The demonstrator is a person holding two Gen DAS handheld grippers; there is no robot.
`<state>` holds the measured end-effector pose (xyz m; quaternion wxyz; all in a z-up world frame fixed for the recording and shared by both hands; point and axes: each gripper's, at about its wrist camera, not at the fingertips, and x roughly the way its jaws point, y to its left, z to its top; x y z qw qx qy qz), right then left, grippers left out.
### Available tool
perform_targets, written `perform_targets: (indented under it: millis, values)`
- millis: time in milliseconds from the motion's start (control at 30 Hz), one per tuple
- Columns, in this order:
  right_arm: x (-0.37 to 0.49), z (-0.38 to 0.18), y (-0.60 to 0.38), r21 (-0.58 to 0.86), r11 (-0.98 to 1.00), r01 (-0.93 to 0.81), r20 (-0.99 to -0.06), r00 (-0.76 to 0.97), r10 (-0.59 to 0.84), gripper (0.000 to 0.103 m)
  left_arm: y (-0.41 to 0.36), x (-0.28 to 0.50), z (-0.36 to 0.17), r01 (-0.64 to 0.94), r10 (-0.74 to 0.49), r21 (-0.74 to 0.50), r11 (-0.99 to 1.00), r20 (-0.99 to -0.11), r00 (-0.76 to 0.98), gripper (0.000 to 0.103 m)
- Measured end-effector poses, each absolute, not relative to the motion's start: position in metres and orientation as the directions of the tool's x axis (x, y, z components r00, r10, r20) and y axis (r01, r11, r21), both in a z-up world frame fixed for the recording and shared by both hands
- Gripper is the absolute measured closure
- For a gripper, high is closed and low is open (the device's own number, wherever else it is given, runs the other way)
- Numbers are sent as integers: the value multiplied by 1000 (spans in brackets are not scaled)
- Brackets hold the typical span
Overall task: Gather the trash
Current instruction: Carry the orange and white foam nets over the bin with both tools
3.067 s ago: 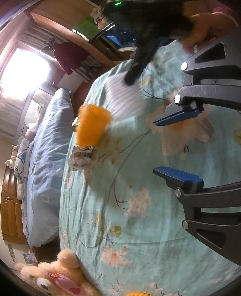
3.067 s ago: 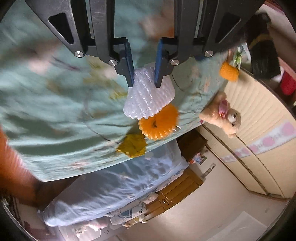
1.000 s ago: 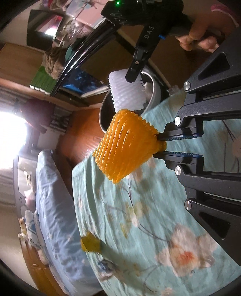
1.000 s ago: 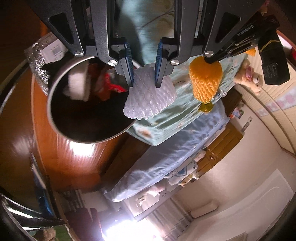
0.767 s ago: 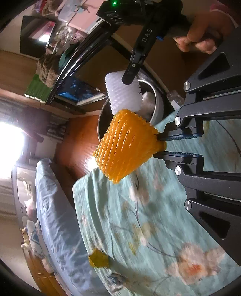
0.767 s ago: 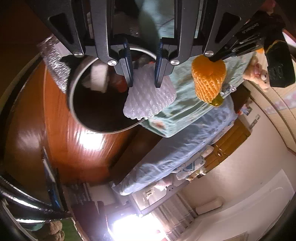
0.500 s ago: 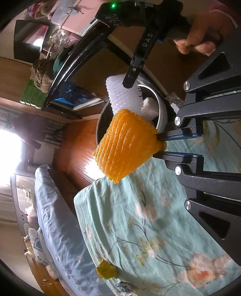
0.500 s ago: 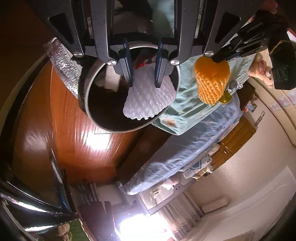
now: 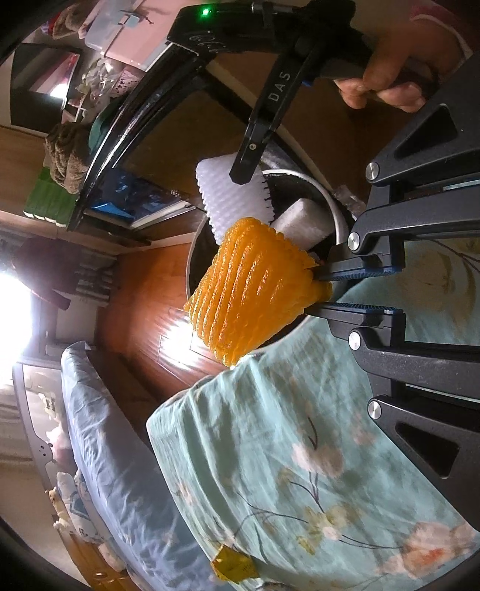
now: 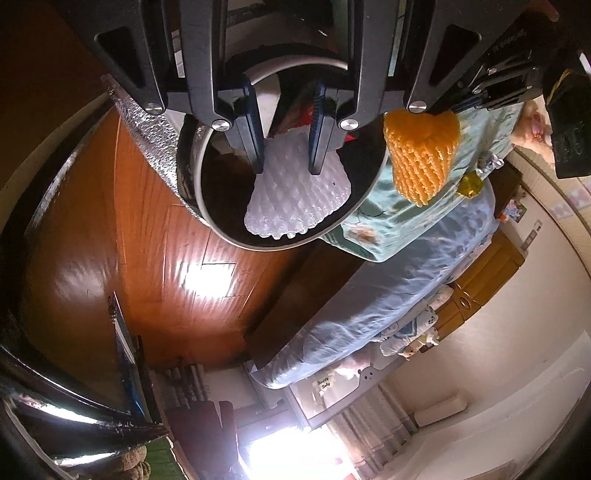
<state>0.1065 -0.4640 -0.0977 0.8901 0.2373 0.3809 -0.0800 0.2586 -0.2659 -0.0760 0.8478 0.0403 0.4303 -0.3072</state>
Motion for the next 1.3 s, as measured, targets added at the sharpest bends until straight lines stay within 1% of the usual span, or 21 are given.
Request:
perform_targets:
  millis: [433,1300]
  values:
    - [119,-104,-475,346,877,334,-736,676,33,77,-281,271,-81,563,-480,-188,805,-764,431,93]
    - [131,-110,-477,329,885,329,-750,661,33,77,-293,270,-77,567,-469,-174,805,-772,429,93]
